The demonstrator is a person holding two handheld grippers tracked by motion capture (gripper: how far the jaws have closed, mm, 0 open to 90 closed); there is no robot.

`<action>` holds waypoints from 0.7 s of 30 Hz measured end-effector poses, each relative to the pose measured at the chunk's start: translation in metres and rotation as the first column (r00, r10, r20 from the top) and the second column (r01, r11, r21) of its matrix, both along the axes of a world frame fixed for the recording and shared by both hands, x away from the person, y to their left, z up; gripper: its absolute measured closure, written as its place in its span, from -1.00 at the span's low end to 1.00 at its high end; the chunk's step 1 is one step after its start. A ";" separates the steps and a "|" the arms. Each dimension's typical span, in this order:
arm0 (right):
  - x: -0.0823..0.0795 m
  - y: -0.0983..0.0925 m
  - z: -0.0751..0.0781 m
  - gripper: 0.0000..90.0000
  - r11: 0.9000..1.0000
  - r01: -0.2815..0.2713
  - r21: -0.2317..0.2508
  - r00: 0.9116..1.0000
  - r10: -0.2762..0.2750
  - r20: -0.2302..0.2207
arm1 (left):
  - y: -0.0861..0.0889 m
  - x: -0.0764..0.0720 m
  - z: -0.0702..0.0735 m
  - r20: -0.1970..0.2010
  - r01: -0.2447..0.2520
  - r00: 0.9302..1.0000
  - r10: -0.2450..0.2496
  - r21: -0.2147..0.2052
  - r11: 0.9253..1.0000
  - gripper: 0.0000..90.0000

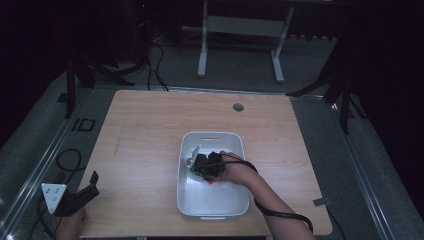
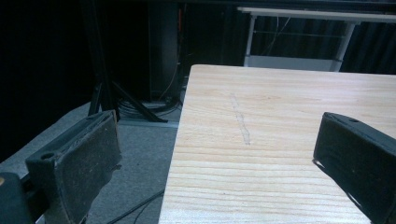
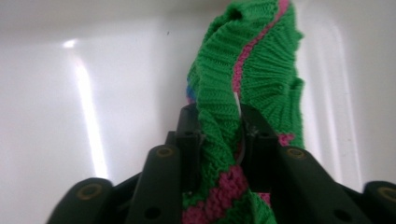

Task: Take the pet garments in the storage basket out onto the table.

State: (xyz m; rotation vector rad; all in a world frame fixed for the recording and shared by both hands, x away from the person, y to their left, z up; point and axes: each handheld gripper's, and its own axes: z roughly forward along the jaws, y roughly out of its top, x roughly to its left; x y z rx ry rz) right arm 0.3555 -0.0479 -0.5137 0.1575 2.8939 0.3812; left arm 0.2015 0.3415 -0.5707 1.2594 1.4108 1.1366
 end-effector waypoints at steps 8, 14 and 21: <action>-0.004 -0.016 0.039 0.66 0.990 0.020 0.137 1.000 -0.018 -0.011 | 0.000 0.000 0.000 0.000 -0.003 1.000 0.003 -0.001 1.000 -0.97; -0.011 -0.028 0.072 0.66 0.976 0.013 0.218 1.000 -0.017 0.012 | 0.000 0.000 0.000 -0.002 -0.006 1.000 0.006 -0.002 1.000 -0.97; -0.018 -0.040 0.110 0.66 0.940 -0.002 0.341 0.999 -0.010 0.033 | 0.000 0.000 0.000 -0.001 -0.007 1.000 0.007 -0.003 1.000 -0.97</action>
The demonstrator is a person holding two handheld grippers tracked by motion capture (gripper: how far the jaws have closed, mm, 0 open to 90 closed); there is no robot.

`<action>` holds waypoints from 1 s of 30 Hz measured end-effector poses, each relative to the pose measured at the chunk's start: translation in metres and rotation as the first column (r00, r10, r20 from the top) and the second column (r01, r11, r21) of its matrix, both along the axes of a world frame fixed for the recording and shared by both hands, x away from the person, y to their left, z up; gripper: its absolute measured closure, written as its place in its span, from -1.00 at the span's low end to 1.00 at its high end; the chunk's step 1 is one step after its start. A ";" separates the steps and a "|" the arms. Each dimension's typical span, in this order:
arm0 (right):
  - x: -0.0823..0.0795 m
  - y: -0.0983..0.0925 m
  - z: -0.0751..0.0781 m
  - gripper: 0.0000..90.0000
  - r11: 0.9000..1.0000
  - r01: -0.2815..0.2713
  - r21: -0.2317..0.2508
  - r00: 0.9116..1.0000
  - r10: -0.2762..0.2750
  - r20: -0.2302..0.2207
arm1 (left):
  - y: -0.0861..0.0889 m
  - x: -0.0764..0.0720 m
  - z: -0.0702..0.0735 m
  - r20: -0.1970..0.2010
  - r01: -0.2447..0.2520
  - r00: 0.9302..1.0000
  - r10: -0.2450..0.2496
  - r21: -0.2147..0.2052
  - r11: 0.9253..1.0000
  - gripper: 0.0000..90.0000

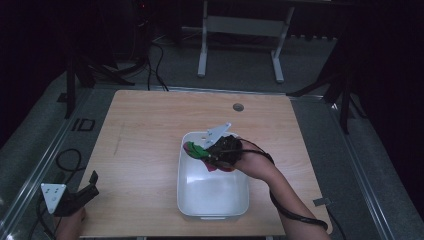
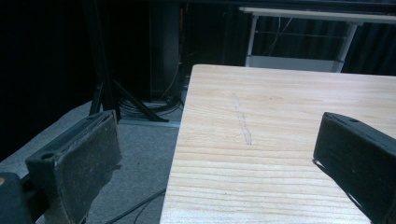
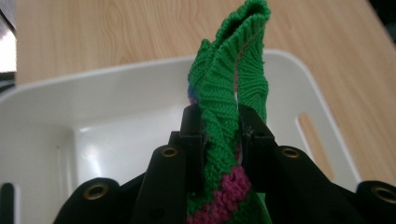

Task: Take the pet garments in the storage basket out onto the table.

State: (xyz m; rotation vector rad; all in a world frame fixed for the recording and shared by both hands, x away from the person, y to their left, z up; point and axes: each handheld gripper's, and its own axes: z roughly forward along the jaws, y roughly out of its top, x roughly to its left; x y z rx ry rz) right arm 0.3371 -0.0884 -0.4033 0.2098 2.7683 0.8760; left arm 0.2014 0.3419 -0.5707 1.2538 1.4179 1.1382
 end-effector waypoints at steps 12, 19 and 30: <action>0.001 -0.025 0.042 0.66 0.998 0.036 0.055 0.997 -0.040 0.071 | 0.000 0.000 0.000 0.001 -0.002 1.000 0.002 -0.002 1.000 -0.97; 0.004 -0.058 0.054 0.65 0.993 0.087 0.075 0.991 -0.094 0.092 | 0.000 0.000 0.000 0.001 -0.003 1.000 0.003 0.001 1.000 -0.97; 0.012 -0.123 0.049 0.65 0.976 0.208 0.060 0.972 -0.213 0.103 | -0.001 0.000 0.000 0.005 -0.006 1.000 0.006 0.004 1.000 -0.97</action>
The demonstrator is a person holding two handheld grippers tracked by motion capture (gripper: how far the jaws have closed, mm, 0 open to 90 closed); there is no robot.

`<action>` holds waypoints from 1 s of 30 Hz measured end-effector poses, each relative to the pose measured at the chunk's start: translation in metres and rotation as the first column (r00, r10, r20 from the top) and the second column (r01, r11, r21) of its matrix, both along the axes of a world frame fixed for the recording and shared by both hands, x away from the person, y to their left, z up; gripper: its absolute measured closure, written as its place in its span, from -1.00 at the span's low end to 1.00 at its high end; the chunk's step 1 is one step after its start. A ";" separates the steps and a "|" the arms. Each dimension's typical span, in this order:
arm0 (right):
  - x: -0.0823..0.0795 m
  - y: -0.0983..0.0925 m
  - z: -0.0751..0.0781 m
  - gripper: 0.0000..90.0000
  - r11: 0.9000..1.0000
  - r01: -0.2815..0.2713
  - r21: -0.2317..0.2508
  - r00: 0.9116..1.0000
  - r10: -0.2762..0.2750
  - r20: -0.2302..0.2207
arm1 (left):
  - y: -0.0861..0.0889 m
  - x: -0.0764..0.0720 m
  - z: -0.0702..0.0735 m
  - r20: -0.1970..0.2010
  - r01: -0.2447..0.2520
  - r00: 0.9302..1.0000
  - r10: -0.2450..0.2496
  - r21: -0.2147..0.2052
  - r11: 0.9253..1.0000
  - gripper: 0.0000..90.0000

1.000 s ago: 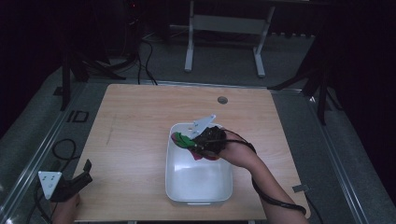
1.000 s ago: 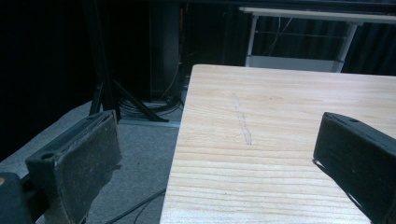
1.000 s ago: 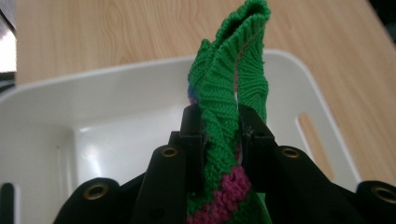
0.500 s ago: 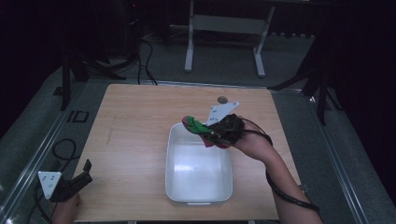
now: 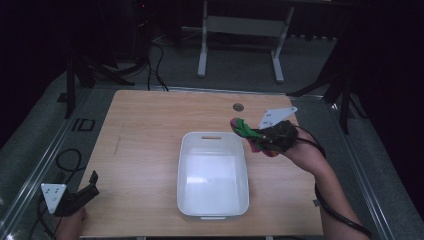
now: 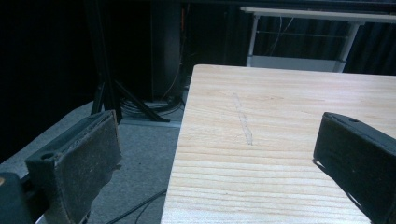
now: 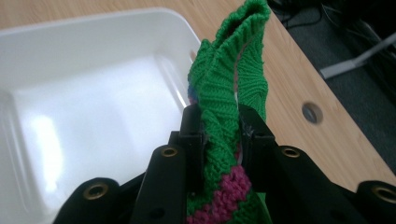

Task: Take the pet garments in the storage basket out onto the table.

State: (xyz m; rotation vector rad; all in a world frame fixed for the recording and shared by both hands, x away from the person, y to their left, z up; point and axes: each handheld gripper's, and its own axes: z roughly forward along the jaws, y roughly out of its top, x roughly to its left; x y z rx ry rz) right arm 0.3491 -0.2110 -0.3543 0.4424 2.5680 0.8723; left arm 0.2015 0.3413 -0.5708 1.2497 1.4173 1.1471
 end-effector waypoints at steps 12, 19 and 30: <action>0.004 -0.055 -0.021 0.65 0.993 0.120 -0.016 0.993 -0.120 -0.019 | -0.001 0.000 0.000 -0.001 -0.001 1.000 0.001 0.015 1.000 -0.97; 0.012 -0.062 -0.062 0.65 0.984 0.171 -0.041 0.982 -0.174 -0.069 | -0.001 0.000 0.000 0.000 -0.004 1.000 0.004 0.012 1.000 -0.97; 0.028 -0.064 -0.130 0.64 0.964 0.232 -0.130 0.966 -0.244 -0.090 | -0.001 0.000 0.000 -0.002 -0.001 1.000 0.001 0.011 1.000 -0.97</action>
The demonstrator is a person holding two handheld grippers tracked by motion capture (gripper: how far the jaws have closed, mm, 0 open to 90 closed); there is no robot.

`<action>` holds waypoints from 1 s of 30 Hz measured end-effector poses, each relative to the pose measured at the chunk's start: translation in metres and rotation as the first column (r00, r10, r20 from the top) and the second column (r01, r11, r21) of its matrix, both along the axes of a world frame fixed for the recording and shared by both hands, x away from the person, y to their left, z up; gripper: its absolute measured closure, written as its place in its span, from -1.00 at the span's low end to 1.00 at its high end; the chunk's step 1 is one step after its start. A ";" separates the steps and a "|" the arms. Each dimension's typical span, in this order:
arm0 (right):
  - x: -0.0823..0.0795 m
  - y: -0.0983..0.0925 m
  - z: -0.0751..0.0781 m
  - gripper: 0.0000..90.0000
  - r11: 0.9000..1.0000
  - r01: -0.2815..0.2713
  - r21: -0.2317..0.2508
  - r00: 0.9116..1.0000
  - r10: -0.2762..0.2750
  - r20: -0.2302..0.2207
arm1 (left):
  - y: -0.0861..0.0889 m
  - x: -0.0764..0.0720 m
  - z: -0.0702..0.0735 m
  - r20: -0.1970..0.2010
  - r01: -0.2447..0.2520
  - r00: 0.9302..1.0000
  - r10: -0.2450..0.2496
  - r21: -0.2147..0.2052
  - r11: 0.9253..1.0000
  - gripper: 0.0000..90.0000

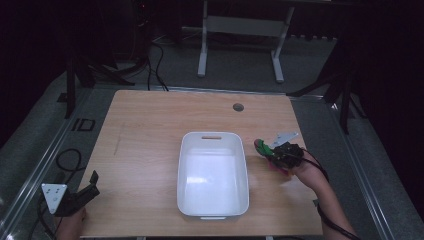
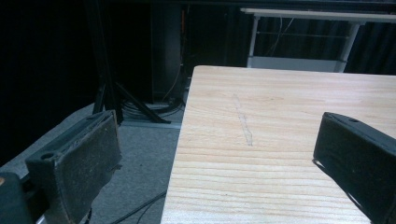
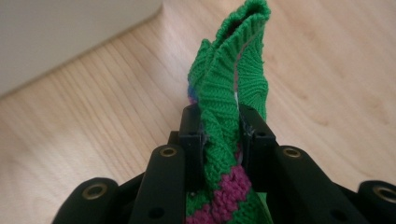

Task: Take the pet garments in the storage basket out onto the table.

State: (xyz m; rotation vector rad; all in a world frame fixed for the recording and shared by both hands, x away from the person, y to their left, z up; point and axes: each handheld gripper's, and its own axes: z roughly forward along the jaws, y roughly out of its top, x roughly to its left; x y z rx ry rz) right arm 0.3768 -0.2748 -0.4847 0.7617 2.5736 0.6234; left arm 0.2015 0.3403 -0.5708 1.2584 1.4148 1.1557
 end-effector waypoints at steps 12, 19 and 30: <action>0.005 0.009 -0.042 0.62 0.999 0.029 0.028 0.999 -0.028 -0.047 | 0.000 0.000 0.000 0.000 0.000 1.000 0.000 0.005 1.000 -0.97; 0.001 0.011 -0.034 0.39 0.999 0.032 0.032 0.999 -0.031 -0.031 | 0.000 0.000 0.000 0.003 0.000 1.000 0.000 0.004 1.000 -0.97; -0.027 -0.017 0.012 -0.12 0.974 0.061 0.219 0.996 -0.075 0.058 | -0.001 0.000 0.000 0.004 0.004 1.000 -0.004 0.003 1.000 -0.97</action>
